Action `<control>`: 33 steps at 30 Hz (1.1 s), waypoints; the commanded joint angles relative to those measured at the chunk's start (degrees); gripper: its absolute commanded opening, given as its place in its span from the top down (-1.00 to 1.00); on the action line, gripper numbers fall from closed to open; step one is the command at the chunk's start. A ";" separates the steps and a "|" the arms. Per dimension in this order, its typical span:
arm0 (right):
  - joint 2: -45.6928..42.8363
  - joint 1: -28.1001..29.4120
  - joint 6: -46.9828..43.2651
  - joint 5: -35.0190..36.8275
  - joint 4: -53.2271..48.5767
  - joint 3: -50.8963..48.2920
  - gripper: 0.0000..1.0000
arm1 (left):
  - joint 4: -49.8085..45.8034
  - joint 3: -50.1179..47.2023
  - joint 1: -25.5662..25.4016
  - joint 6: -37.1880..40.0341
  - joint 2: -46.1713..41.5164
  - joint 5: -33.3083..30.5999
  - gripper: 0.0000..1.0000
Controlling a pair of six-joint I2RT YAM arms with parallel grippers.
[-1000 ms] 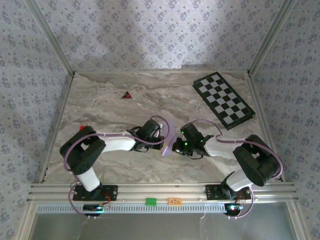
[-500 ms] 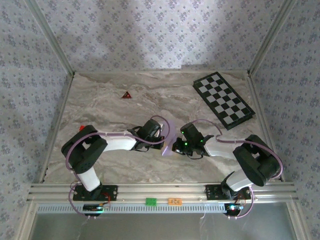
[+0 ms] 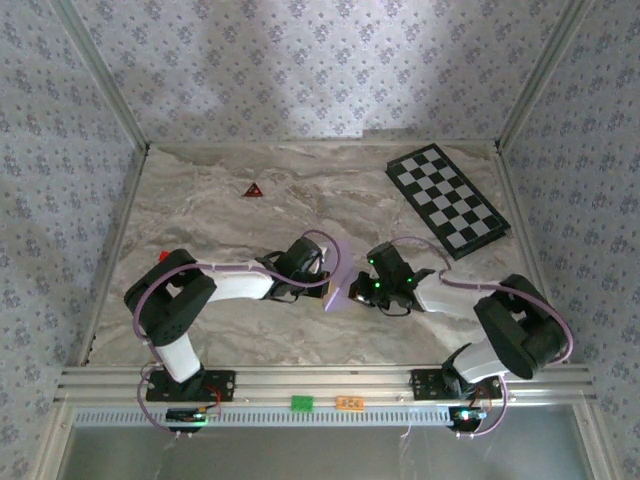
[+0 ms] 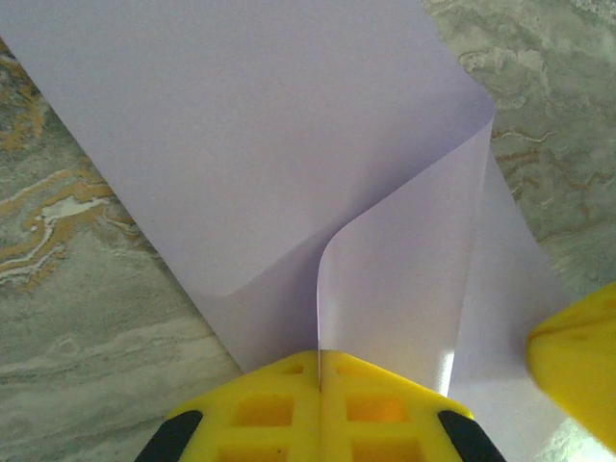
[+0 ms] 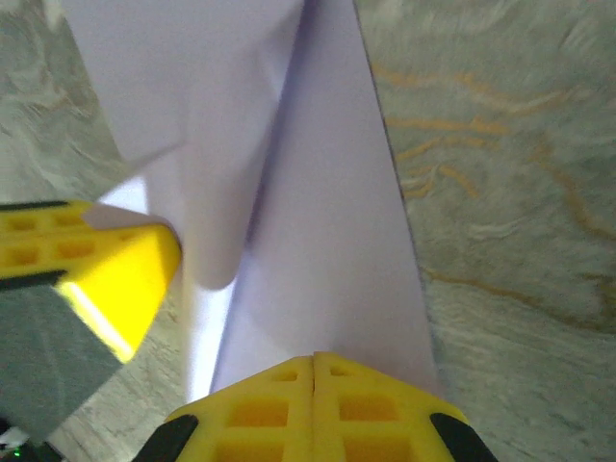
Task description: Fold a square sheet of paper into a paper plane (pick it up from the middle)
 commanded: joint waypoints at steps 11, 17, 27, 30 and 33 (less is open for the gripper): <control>4.11 -0.15 1.25 -2.35 1.34 6.53 1.00 | -2.85 1.17 -0.03 0.11 2.24 1.57 1.00; 8.52 0.73 1.51 -2.55 1.23 10.28 1.00 | -2.85 1.21 -0.05 0.03 2.40 1.57 1.00; 11.74 -0.26 3.32 -2.69 5.68 6.21 1.00 | -2.67 1.10 -0.06 0.08 2.80 1.61 1.00; 12.02 -0.20 3.82 -2.22 6.55 3.38 1.00 | -2.86 1.16 -0.07 0.21 2.95 1.57 1.00; 12.26 -0.40 4.86 -2.38 9.16 0.53 1.00 | -3.03 1.32 -0.06 0.21 3.10 1.75 1.00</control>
